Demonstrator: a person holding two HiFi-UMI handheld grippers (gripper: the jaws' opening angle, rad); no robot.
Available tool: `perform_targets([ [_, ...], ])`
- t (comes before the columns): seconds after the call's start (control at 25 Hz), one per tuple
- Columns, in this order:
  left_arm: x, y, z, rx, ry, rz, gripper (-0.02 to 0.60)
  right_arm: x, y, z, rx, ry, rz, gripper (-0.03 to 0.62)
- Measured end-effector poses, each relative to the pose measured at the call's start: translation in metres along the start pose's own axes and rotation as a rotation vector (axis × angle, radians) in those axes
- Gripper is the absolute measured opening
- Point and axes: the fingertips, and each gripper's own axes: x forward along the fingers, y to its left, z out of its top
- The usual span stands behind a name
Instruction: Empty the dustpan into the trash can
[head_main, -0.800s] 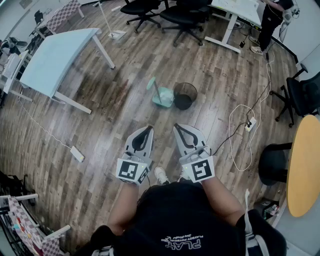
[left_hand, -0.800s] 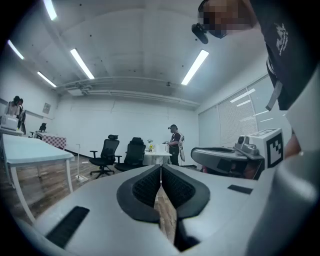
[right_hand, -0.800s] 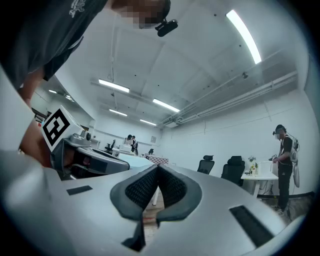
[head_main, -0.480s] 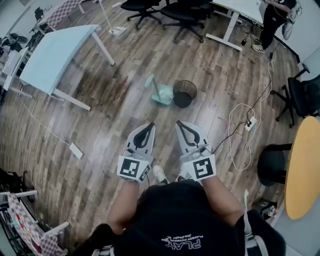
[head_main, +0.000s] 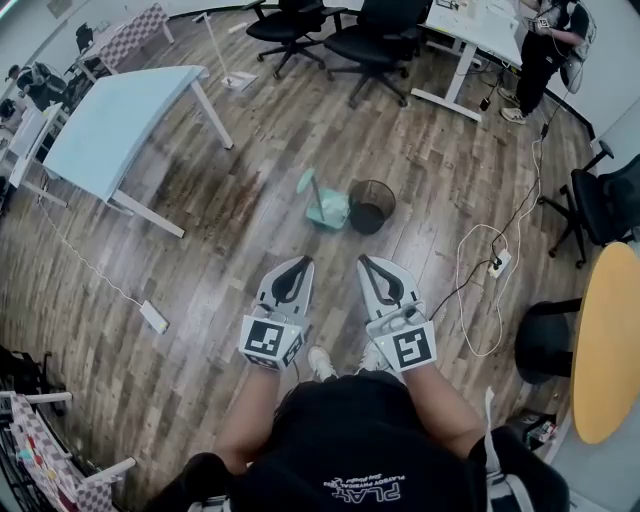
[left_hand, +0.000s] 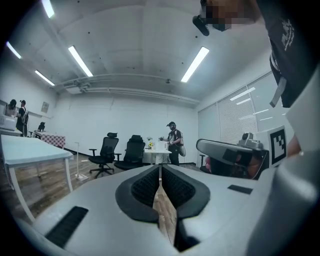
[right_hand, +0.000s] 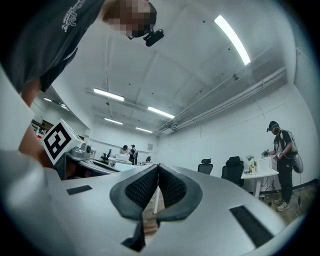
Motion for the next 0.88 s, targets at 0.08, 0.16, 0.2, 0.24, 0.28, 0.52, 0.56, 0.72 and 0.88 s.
perform_targets([
  [0.08,-0.009,0.006,-0.002,-0.002,0.001,-0.011,0.025,0.002,0.009,-0.002,-0.001,0.012,-0.015,0.023],
  [0.16,-0.016,0.011,-0.006,-0.011,0.005,-0.024,0.025,0.003,0.018,-0.007,-0.009,0.026,-0.029,0.023],
  [0.2,-0.019,0.014,-0.008,-0.016,0.007,-0.032,0.025,0.003,0.022,-0.009,-0.019,0.032,-0.034,0.023],
  [0.24,-0.021,0.016,-0.009,-0.019,0.007,-0.040,0.025,0.003,0.026,-0.010,-0.030,0.036,-0.039,0.023],
  [0.28,-0.022,0.017,-0.009,-0.019,0.006,-0.049,0.025,0.004,0.029,-0.012,-0.040,0.041,-0.043,0.023],
  [0.52,-0.010,0.031,-0.005,0.004,0.015,-0.084,0.025,0.019,0.028,-0.023,-0.043,0.056,-0.066,0.023],
  [0.56,-0.006,0.035,-0.005,0.004,0.016,-0.083,0.025,0.023,0.026,-0.025,-0.043,0.054,-0.064,0.023],
  [0.72,0.019,0.049,-0.012,0.071,0.059,-0.060,0.025,0.043,0.011,-0.034,-0.037,0.046,-0.048,0.023],
  [0.88,0.060,0.055,-0.016,0.152,0.105,-0.070,0.025,0.067,-0.020,-0.048,-0.029,0.052,-0.032,0.023],
])
